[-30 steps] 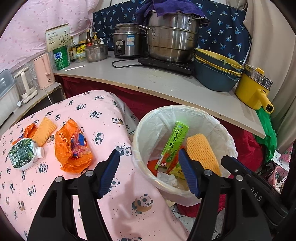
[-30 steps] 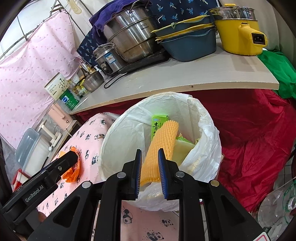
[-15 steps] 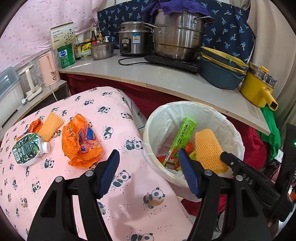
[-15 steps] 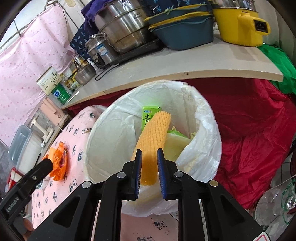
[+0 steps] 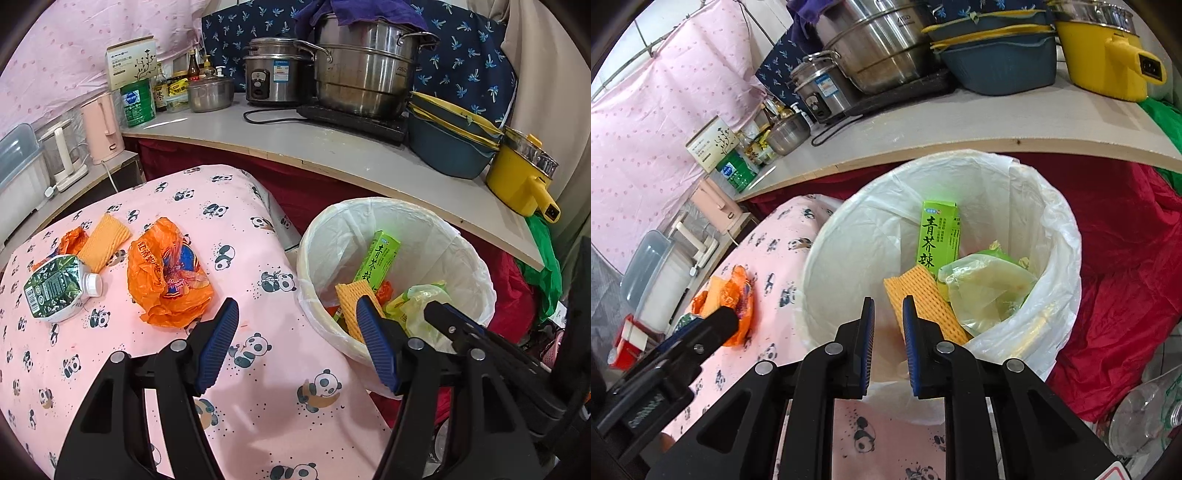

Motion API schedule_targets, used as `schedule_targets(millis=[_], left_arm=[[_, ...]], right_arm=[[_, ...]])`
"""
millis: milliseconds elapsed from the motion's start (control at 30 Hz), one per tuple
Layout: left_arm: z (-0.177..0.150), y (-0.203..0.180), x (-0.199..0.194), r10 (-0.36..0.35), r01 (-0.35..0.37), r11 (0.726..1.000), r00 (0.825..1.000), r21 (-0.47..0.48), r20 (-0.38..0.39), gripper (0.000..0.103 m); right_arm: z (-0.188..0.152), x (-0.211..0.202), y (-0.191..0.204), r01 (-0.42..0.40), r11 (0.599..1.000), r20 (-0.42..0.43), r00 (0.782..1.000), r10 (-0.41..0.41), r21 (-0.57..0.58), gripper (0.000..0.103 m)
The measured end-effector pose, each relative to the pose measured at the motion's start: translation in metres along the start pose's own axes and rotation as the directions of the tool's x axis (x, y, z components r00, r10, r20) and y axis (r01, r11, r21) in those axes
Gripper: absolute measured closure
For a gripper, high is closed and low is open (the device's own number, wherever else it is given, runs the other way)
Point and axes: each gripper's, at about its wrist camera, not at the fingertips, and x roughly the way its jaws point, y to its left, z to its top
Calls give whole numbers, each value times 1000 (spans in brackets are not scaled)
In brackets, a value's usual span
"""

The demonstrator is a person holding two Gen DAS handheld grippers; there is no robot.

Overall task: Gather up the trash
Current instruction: 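Move both grippers back over the table toward the remaining trash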

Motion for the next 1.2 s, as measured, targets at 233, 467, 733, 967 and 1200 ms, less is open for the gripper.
schedule_targets(millis=[233,467,733,967,1200], left_arm=[[-2,4,-17,3,-2,1000,1000,-13,22,40],[-4,14,-34,17,-16,999,999,-32,41,39],[-6,37,-51,45,-40,997,997,-72,66,30],[-12,76,-62,86,-76,988,994,-137,72,23],[-26,120,-69,129,-114,974,990,-195,63,18]], right_arm=[[-2,-27,15,-13,1000,33,999,14,-27,85],[-8,-41,36,-35,997,39,999,37,-66,84],[-14,-49,68,-63,991,35,997,68,-116,79],[-26,-47,100,-85,983,16,996,89,-161,70],[-40,-34,131,-103,974,-21,995,100,-204,69]])
